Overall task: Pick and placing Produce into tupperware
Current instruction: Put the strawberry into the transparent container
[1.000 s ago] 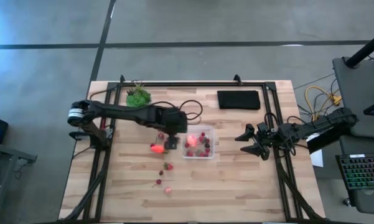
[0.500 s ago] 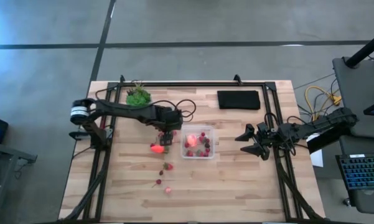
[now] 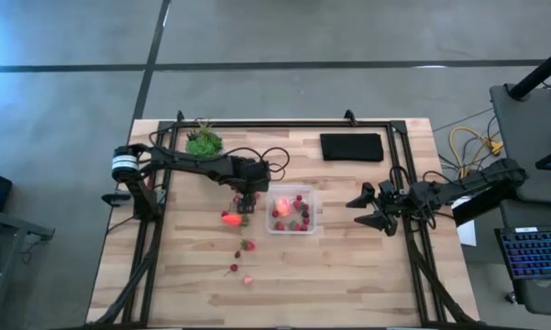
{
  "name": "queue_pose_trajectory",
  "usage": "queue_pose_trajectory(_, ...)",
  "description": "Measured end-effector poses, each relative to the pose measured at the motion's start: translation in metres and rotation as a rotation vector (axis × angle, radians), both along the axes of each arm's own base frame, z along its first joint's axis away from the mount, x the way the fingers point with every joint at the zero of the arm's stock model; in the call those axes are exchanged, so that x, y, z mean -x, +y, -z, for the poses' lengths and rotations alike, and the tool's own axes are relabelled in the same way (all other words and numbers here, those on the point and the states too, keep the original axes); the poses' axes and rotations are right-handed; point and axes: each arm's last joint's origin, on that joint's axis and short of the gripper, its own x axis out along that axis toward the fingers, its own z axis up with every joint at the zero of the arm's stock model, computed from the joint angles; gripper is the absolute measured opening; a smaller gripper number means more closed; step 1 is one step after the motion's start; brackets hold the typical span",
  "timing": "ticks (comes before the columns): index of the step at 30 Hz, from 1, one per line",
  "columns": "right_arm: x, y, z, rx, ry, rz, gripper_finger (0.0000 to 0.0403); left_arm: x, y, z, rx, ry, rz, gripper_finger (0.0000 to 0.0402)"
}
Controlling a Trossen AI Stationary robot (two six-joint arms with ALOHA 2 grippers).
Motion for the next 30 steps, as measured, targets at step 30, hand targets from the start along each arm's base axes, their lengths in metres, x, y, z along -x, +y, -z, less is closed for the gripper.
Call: queue_pose_trajectory(30,0.000,0.000,0.000,0.000,0.001,0.000,0.0293,0.006,0.006,0.020,0.045,-0.060,-0.034,0.0182)
